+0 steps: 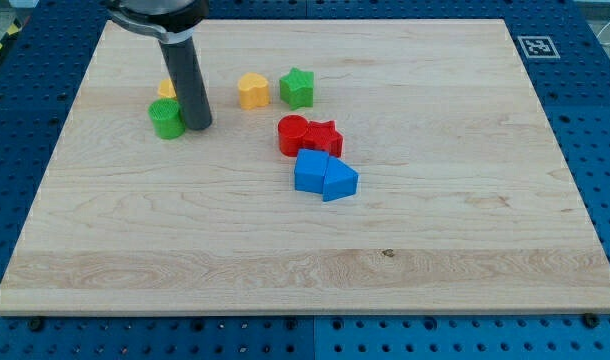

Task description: Move the green star along with the yellow heart towards the yellow hexagon

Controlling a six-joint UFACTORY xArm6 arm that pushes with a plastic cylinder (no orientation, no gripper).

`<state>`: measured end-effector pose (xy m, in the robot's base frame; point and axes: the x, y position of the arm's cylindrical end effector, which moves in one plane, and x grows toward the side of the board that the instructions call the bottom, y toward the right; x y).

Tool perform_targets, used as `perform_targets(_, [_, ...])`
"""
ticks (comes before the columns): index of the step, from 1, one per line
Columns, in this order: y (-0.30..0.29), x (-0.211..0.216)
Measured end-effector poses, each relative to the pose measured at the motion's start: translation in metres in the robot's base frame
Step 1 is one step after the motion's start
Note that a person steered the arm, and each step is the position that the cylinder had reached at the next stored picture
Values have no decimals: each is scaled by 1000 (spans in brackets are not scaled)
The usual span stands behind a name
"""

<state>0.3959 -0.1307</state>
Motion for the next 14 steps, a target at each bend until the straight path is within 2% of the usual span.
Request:
perform_targets(1, [15,-8])
perform_targets(4, [23,-111])
perform_targets(6, [88,-146])
perform_targets(8, [152,-140])
perform_targets(9, [157,-134])
perform_targets(11, [157,-80])
perform_targets(14, [147,-74])
